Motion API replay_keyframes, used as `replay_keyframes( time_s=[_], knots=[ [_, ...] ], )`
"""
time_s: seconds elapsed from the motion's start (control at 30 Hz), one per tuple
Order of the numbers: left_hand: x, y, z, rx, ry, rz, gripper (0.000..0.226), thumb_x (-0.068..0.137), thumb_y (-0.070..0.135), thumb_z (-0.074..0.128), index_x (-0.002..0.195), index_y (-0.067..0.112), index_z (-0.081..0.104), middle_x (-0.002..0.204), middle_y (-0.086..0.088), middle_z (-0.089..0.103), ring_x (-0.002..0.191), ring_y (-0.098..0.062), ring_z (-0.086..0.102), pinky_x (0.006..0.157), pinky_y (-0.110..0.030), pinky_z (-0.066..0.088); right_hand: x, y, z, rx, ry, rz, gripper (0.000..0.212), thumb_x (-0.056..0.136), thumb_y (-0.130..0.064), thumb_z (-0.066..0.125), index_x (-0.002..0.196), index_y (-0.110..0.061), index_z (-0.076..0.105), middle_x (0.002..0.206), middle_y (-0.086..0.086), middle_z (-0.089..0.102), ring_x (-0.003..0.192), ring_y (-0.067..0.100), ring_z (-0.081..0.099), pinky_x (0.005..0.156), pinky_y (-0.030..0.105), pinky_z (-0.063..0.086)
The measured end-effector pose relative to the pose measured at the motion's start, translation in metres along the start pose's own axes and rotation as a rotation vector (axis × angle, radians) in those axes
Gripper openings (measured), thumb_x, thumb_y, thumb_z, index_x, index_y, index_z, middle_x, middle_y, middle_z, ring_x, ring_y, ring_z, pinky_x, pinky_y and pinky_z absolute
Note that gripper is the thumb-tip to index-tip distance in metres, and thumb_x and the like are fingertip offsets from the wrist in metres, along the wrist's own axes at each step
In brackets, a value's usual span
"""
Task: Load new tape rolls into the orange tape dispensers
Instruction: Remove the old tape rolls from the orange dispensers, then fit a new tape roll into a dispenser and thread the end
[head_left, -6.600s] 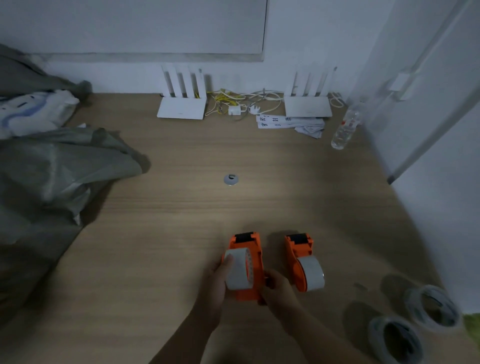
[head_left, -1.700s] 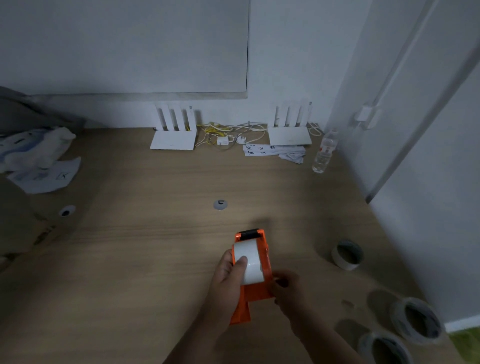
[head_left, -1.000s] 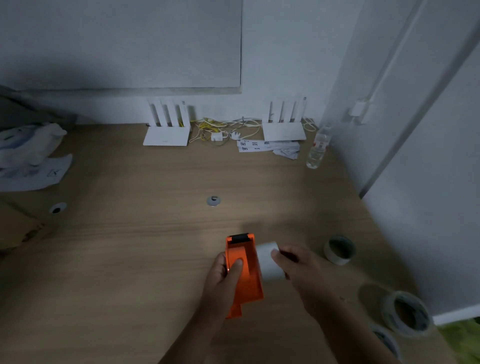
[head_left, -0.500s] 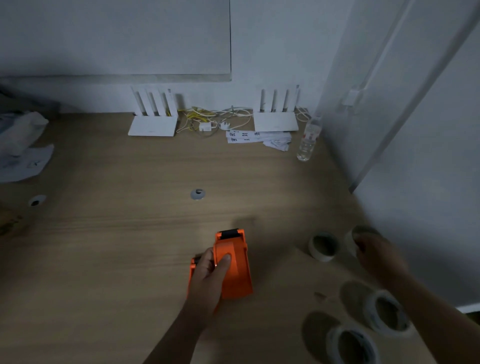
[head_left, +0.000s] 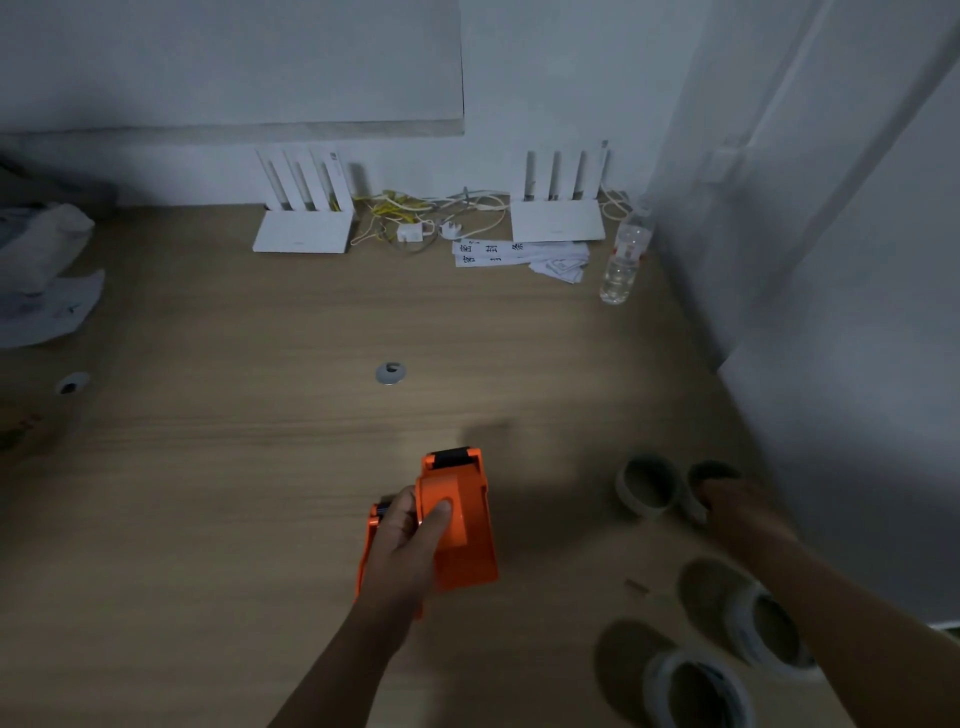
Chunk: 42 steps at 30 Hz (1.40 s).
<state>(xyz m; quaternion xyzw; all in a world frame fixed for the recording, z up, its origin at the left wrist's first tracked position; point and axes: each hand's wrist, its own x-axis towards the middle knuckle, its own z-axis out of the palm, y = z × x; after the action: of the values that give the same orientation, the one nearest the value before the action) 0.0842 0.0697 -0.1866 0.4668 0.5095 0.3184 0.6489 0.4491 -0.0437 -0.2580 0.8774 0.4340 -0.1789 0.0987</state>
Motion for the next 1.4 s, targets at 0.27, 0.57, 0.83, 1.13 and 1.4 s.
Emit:
replay_keyframes(
  time_s=[0.27, 0.57, 0.83, 1.13, 1.4],
  knots=[
    [0.002, -0.004, -0.005, 0.01, 0.001, -0.007, 0.016, 0.094, 0.015, 0.055, 0.106, 0.015, 0.066, 0.085, -0.001, 0.07, 0.076, -0.013, 0.063, 0.079, -0.04, 0.053, 0.003, 0.003, 0.018, 0.161, 0.08, 0.056, 0.022, 0.089, -0.027, 0.059, 0.099, -0.01, 0.068, 0.11, 0.018, 0.068, 0.099, 0.034, 0.065, 0.08, 0.037, 0.052],
    [0.005, -0.008, -0.005, 0.026, 0.022, 0.022, 0.016, 0.094, 0.014, 0.055, 0.106, 0.015, 0.066, 0.089, -0.001, 0.071, 0.068, -0.002, 0.064, 0.069, -0.024, 0.052, -0.054, -0.135, 0.003, 0.695, 0.125, -0.094, 0.01, 0.087, -0.023, 0.065, 0.084, -0.016, 0.071, 0.077, 0.004, 0.068, 0.072, 0.022, 0.063, 0.065, 0.032, 0.047],
    [0.004, -0.013, -0.006, 0.068, -0.048, 0.061, 0.017, 0.094, 0.009, 0.055, 0.092, 0.022, 0.066, 0.073, 0.017, 0.073, 0.069, 0.002, 0.064, 0.07, -0.02, 0.053, -0.089, -0.23, 0.043, 1.47, -0.359, 0.199, 0.013, 0.093, -0.004, 0.055, 0.093, -0.001, 0.068, 0.072, 0.011, 0.058, 0.059, 0.016, 0.053, 0.056, 0.027, 0.048],
    [0.018, -0.049, -0.015, 0.35, -0.132, 0.033, 0.022, 0.093, 0.017, 0.058, 0.113, 0.027, 0.061, 0.108, 0.0, 0.071, 0.101, -0.016, 0.067, 0.095, -0.038, 0.051, -0.087, -0.241, 0.068, 1.626, -0.37, 0.397, 0.019, 0.088, 0.01, 0.055, 0.077, -0.003, 0.064, 0.069, 0.015, 0.063, 0.06, 0.021, 0.059, 0.044, 0.021, 0.053],
    [0.019, -0.08, -0.022, 0.492, -0.163, -0.04, 0.038, 0.092, 0.019, 0.058, 0.13, 0.016, 0.053, 0.117, -0.002, 0.065, 0.109, -0.019, 0.061, 0.097, -0.035, 0.047, -0.079, -0.244, 0.087, 1.527, -0.366, 0.462, 0.02, 0.09, 0.006, 0.054, 0.073, 0.0, 0.062, 0.069, 0.016, 0.06, 0.058, 0.021, 0.056, 0.041, 0.02, 0.05]
  ],
)
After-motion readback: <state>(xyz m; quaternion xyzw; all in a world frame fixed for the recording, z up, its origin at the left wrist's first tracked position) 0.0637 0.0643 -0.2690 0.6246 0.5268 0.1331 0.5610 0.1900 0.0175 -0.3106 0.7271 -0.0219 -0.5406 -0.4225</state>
